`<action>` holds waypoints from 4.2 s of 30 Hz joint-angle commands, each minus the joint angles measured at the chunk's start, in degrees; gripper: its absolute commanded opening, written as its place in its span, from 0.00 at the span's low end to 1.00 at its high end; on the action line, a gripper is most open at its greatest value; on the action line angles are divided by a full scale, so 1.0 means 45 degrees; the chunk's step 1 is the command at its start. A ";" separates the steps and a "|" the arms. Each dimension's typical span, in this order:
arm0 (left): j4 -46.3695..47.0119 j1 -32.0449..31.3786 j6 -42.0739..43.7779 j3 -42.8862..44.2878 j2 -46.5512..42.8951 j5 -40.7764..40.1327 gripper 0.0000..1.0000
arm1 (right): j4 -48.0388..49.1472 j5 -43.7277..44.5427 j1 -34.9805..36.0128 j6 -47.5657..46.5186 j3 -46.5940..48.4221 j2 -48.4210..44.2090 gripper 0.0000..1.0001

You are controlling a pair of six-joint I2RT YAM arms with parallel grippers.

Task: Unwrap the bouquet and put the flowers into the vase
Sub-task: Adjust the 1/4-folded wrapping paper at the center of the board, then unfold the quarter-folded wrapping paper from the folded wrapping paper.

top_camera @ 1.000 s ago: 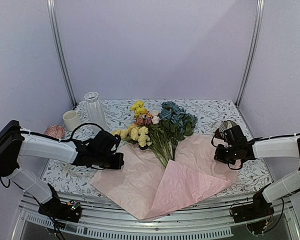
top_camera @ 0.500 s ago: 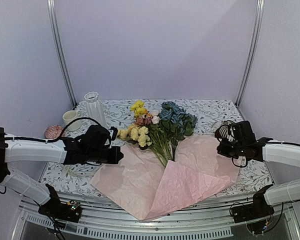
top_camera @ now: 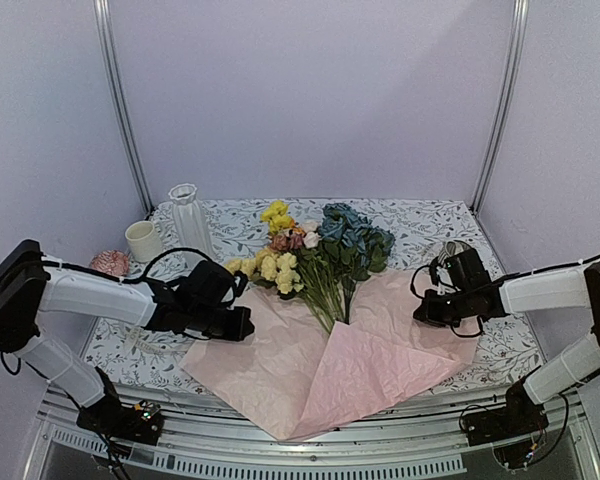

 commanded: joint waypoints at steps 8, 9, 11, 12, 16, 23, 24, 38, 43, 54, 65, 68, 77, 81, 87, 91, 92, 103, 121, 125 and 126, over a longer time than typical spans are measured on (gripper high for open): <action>-0.1554 -0.0085 -0.0219 0.0468 0.0606 -0.1346 0.00 | -0.1348 0.3799 -0.0076 0.2299 -0.0049 0.0066 0.02; -0.1756 -0.0083 -0.0330 0.0476 0.0602 -0.1596 0.00 | -0.1435 0.3922 -0.0102 0.2509 -0.0059 0.0022 0.02; -0.2052 -0.0092 -0.0521 0.0448 0.0496 -0.2042 0.00 | -0.1601 0.4103 -0.0144 0.2636 -0.0029 -0.0060 0.02; -0.2180 -0.0086 -0.0597 0.0412 0.0411 -0.2225 0.00 | -0.1784 0.4280 -0.0154 0.2722 0.0012 -0.0057 0.02; -0.2484 -0.0099 -0.0713 0.0383 0.0036 -0.2564 0.00 | -0.2723 0.5230 -0.0175 0.3251 0.0334 -0.0158 0.02; -0.1975 -0.0315 0.0566 0.1067 -0.1176 -0.1404 0.00 | -0.2125 0.3663 -0.0160 0.1731 0.0703 -0.1121 0.02; -0.1804 -0.0410 0.0825 0.1198 -0.1343 -0.1120 0.00 | -0.1818 0.2931 -0.0168 0.1110 0.0743 -0.1193 0.02; 0.1285 -0.2761 0.1503 0.2856 0.1990 0.2595 0.02 | 0.0713 -0.2810 0.0553 -0.1251 0.1293 0.0818 0.03; 0.0785 -0.3351 0.1522 0.3851 0.3227 0.3000 0.02 | 0.0895 -0.2981 0.0607 -0.1162 0.1259 0.1467 0.03; 0.1362 -0.5352 0.3105 0.4957 0.3863 0.5812 0.02 | 0.1189 -0.3014 0.0627 -0.1011 0.1253 0.2455 0.03; -0.1351 -0.7104 0.5255 0.6766 0.4823 0.7080 0.02 | 0.0722 -0.2893 0.0626 -0.1054 0.1227 0.2111 0.02; -0.2229 -0.7340 0.5609 0.7000 0.5321 0.7124 0.00 | 0.0520 -0.2783 0.0626 -0.1119 0.1248 0.1894 0.02; -0.2817 -0.7709 0.5745 0.7524 0.6899 0.7287 0.00 | -0.0120 -0.2906 0.0710 -0.1212 0.1264 0.1286 0.03; -0.3168 -0.7748 0.5815 0.7721 0.6959 0.7135 0.00 | -0.0985 -0.3048 0.0926 -0.1367 0.1504 0.0805 0.03; -0.3195 -0.7729 0.5748 0.7611 0.6256 0.5500 0.00 | -0.3295 -0.2446 0.1758 -0.1028 0.1862 -0.0426 0.03; -0.2420 -0.7447 0.5280 0.7039 0.4821 0.3896 0.01 | -0.3726 -0.2348 0.1948 -0.0472 0.1452 -0.1941 0.03; -0.2209 -0.7231 0.5128 0.6849 0.4521 0.3561 0.02 | -0.3759 -0.2367 0.1946 -0.0401 0.1362 -0.2250 0.03; -0.2019 -0.4615 0.1557 0.3708 0.1378 -0.2099 0.11 | -0.4143 -0.2235 0.2583 -0.0278 0.1119 -0.1892 0.03; -0.1667 -0.2351 -0.0460 0.2129 0.0618 -0.3590 0.47 | -0.1271 -0.0846 0.3005 0.0044 0.1650 -0.0174 0.07; -0.1207 -0.2034 -0.0501 0.1977 0.0783 -0.3300 0.46 | -0.0654 -0.0583 0.2842 -0.0127 0.2070 0.0681 0.08; -0.1071 -0.1936 -0.0502 0.1949 0.0843 -0.3227 0.45 | -0.0499 -0.0632 0.2775 -0.0170 0.2149 0.0895 0.08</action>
